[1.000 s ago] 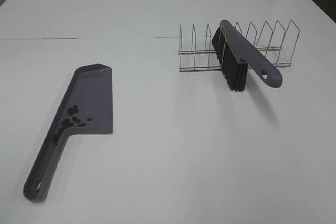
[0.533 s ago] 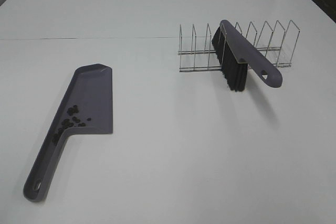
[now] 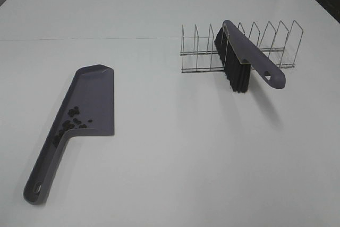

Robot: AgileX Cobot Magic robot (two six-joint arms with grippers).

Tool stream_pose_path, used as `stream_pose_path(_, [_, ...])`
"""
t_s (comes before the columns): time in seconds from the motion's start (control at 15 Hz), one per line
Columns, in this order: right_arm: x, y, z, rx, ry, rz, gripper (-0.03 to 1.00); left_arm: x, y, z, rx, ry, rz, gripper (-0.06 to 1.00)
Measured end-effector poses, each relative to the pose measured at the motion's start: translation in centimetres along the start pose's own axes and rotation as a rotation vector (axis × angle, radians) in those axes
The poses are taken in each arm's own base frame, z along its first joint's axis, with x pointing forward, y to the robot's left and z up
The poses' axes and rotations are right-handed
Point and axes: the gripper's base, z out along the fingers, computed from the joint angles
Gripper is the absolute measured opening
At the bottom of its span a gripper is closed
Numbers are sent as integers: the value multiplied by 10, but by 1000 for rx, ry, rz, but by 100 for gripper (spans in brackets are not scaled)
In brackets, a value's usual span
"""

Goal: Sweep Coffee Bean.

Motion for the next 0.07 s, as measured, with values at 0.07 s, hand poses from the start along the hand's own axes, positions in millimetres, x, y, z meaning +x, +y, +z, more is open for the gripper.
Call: stream_pose_path(0.07, [0,0,0,0,0,0,79,0,0,0,0,0,0,81])
